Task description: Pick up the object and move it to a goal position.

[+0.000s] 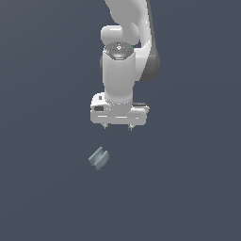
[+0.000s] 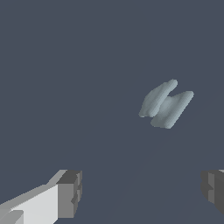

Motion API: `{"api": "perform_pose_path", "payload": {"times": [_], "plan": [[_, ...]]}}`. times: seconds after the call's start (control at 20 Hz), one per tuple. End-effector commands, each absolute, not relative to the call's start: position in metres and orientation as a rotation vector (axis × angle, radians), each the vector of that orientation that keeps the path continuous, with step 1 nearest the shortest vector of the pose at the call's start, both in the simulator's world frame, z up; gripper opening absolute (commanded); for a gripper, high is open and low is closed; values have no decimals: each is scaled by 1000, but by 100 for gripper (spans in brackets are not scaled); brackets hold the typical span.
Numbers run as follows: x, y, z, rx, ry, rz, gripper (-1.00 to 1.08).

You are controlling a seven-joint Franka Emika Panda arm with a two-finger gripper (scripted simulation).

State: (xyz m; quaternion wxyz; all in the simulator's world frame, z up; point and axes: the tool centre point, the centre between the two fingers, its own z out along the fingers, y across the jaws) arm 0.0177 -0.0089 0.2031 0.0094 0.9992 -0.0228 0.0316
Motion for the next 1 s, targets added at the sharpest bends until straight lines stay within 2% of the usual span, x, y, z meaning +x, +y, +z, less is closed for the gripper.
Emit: {"api": "perform_pose_path", "payload": {"times": [0.0, 0.5, 0.95], "plan": [[18, -10, 202, 3120, -79, 96, 100], [37, -28, 184, 3118, -298, 75, 100], [68, -65, 144, 3058, -723, 32, 100]]}}
